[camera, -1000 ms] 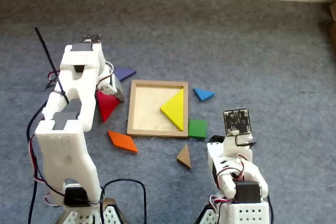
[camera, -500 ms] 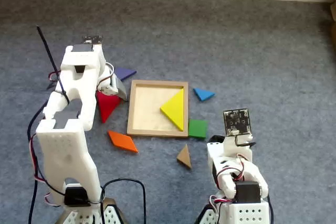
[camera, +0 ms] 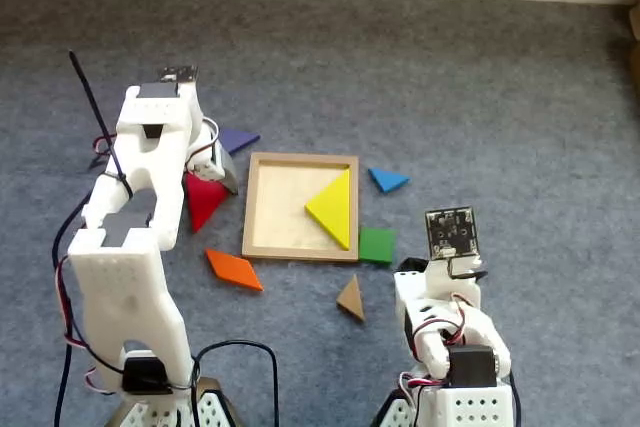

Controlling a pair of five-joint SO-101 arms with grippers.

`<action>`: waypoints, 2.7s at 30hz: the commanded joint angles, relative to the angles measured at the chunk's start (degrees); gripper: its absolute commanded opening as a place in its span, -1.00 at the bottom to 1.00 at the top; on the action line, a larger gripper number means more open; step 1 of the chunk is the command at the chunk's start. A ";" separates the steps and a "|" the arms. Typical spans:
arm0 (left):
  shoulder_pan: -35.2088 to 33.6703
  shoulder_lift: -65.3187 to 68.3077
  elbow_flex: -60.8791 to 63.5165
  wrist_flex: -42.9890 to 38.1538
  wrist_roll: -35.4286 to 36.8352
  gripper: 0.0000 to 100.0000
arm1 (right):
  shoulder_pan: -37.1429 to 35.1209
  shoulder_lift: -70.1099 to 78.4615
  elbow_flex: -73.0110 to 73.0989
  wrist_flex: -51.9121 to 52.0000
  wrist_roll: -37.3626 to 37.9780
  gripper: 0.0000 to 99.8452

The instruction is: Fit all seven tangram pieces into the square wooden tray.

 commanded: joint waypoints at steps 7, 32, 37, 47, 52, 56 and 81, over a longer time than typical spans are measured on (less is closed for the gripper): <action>6.64 -14.81 -0.04 7.30 -12.66 -0.58 | 0.57 -0.66 5.41 -0.57 0.62 -0.95; -0.31 0.22 -2.77 -1.93 -10.99 -0.33 | 0.57 -0.66 5.41 -0.57 0.62 -0.95; 0.92 2.24 -4.09 -0.70 -11.60 -0.49 | 0.57 -0.66 5.41 -0.57 0.62 -0.95; 3.21 2.51 -4.18 0.18 -12.66 -0.62 | 0.57 -0.66 5.41 -0.57 0.62 -0.95; 7.08 -1.01 -7.16 6.77 -12.31 -0.62 | 0.57 -0.66 5.41 -0.57 0.62 -0.95; 12.18 -6.20 -7.08 8.62 -12.22 -0.69 | 0.57 -0.66 5.41 -0.57 0.62 -0.95; 29.93 -18.15 -15.52 21.89 -7.30 -0.45 | 0.66 -0.66 5.41 0.48 0.62 -0.95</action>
